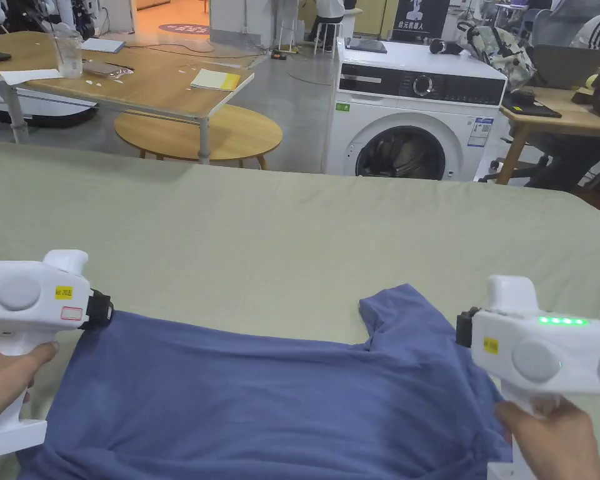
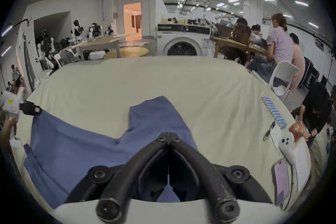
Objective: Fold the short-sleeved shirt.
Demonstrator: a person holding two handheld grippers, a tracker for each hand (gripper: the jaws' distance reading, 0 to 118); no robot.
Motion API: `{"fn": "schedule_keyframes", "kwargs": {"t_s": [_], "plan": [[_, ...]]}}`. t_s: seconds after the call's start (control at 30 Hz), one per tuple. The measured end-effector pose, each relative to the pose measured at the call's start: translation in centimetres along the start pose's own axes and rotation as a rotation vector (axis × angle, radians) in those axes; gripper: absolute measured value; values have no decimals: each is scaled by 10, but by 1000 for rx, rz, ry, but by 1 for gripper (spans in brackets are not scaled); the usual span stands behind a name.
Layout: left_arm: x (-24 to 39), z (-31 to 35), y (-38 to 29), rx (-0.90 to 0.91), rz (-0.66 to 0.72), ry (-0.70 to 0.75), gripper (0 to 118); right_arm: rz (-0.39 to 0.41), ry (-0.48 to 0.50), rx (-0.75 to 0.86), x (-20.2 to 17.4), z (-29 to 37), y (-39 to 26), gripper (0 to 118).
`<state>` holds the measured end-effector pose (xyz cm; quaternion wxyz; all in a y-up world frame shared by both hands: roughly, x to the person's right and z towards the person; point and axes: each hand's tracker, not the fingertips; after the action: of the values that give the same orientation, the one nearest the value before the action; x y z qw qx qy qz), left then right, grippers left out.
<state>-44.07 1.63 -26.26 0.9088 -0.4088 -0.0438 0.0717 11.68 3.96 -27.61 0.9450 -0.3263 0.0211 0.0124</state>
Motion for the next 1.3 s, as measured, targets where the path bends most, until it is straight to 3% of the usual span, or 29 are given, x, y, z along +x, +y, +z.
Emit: {"fn": "schedule_keyframes", "kwargs": {"t_s": [0.07, 0.1, 0.17, 0.2, 0.23, 0.4, 0.53, 0.6, 0.67, 0.7, 1.0, 1.3], "plan": [[1, 10, -3, 39, -1, 10, 0, 6, -3, -77, 12, -29, 17, 0], [2, 15, -4, 45, -5, 3, 0, 2, -1, -126, 17, -45, 22, 6], [4, 21, -7, 62, 4, 1, 0, -7, 38, -223, 26, -74, 28, 43], [4, 24, -9, 76, 5, 3, 0, -2, 38, -252, 28, -88, 30, 56], [5, 26, -10, 82, 13, 3, 0, 8, 37, -263, 29, -98, 29, 61], [7, 26, -16, 83, 14, 8, 0, -41, 86, -400, 36, -144, 19, 61], [8, 25, -18, 77, 16, 12, 0, -17, 91, -408, 37, -154, 16, 61], [9, 23, -18, 73, 14, 15, 0, -5, 71, -382, 33, -152, 18, 53], [9, 22, -18, 72, 18, 15, 0, 2, 58, -355, 33, -152, 15, 9], [12, 23, -19, 72, 19, 15, 0, -12, 77, -352, 34, -151, 14, 0], [13, 42, -18, 99, 33, 3, 0, -48, 117, -162, 40, -67, 25, 0], [12, 106, -35, 193, 54, -35, 0, 10, 95, -42, 39, 63, 10, 0]]}}
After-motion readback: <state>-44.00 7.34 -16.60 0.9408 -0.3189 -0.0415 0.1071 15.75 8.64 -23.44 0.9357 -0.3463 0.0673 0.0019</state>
